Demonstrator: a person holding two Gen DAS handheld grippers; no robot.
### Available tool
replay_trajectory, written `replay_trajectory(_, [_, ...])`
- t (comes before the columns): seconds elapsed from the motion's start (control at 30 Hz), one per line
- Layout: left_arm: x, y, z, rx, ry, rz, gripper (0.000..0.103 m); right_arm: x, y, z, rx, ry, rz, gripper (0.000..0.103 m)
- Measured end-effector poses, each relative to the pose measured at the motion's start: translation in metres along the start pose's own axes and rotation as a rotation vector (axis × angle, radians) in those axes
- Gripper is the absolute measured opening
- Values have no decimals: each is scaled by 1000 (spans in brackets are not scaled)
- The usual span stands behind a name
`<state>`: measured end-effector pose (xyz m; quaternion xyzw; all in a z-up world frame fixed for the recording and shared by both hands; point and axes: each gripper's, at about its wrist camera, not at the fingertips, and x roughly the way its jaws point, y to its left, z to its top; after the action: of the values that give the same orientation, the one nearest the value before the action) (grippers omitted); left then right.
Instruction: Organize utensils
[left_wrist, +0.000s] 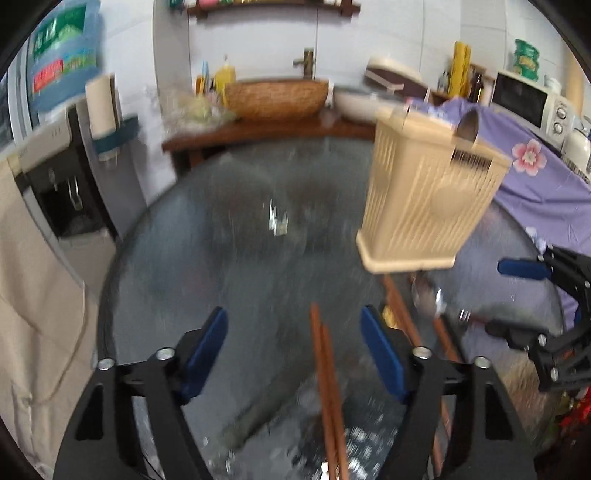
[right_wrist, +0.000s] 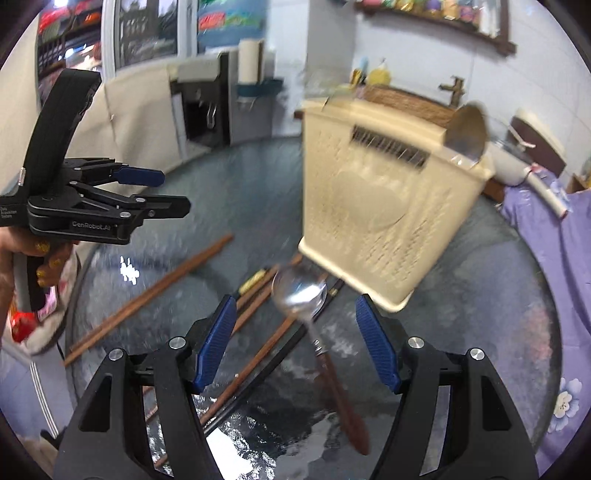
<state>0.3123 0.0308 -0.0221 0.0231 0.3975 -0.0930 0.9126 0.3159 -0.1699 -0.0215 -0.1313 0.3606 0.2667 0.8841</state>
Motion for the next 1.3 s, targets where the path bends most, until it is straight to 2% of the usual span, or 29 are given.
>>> replay_trajectory(0.13, [9,9,-14,-27,43,-30,55,21,3,-6,-18,41,11,67])
replay_trajectory(0.23, [15,7,-18,-5,60,-35,48,32,-1,-9,-16,65,18,67])
replay_trajectory(0.5, [33,-1,-2,-18,84,-63,47,51,-3,-7,-37,89,32,67])
replay_trajectory(0.77, [61,-21,14,47,131,-5,47,66,-4,4,-58,103,43,66])
replay_trajectory(0.9, [69,-18,15,30,157,-13,43,73,-3,8,-79,119,42,61])
replay_trajectory(1.3, [82,-19,22,29,187,-6,33,87,-7,18,-93,156,59,59])
